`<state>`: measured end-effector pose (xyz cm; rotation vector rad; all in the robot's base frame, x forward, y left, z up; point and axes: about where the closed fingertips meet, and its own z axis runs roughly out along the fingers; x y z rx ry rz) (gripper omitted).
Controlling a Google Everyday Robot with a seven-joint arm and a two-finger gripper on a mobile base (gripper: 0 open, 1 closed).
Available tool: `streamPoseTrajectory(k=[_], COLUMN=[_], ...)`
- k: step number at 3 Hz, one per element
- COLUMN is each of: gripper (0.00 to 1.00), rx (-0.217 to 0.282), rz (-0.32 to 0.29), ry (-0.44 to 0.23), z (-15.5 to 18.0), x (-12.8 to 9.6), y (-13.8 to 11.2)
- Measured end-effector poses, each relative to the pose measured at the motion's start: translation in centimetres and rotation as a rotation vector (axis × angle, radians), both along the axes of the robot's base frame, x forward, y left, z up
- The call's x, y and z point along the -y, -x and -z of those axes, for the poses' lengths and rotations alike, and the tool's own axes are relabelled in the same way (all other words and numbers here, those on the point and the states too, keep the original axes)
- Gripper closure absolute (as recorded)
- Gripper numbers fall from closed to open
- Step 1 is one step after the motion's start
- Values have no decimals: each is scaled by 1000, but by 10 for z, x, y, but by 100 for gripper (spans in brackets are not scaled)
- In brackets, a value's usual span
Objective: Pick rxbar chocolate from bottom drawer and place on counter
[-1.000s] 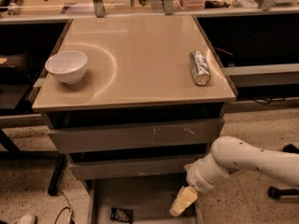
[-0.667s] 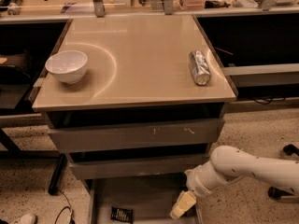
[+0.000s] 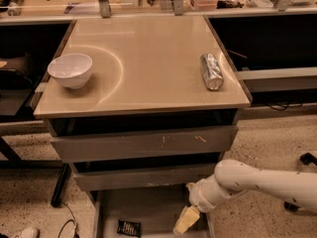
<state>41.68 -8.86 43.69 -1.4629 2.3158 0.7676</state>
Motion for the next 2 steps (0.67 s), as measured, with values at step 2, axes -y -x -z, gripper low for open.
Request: streamPoseTrajectory(k=[2], gripper=[0], rx=[14], rz=[-141], ry=[-141], z=[58], x=[-53], y=[2])
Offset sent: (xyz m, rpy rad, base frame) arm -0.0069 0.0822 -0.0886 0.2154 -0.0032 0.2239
